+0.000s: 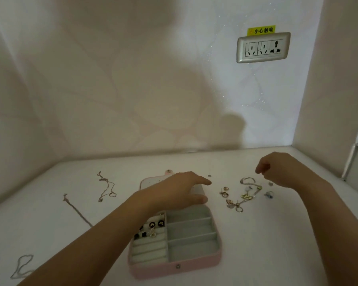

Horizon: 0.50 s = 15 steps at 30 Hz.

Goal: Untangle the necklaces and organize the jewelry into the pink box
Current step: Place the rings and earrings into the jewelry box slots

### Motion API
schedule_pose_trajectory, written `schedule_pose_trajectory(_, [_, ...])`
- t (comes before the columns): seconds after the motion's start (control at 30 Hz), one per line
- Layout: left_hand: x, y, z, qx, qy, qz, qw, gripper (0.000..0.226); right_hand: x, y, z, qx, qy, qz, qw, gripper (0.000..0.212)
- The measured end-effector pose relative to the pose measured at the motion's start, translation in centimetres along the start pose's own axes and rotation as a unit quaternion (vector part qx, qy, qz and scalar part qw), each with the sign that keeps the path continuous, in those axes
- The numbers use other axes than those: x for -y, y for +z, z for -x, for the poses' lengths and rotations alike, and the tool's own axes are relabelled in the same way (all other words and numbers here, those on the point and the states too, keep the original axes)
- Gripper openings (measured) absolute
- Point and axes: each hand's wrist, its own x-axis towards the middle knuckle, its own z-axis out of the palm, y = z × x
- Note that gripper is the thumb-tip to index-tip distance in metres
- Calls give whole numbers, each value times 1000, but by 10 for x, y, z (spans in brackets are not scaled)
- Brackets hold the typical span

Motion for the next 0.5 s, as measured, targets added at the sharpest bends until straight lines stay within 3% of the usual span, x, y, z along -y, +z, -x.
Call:
schedule_pose_trajectory(0.23, [-15,6,-61,65,13,-55,996,53,3,11,-2,75,1,70,995,39])
schedule_pose_trajectory(0.33, [-19,9,-77,81,9,-72,994,63,-4,14,-7,72,21,53,996,38])
schedule_pose_trajectory(0.5, [-29,16,-91,98,16,-70,993,58,-13,19,-13,62,26,27,997,32])
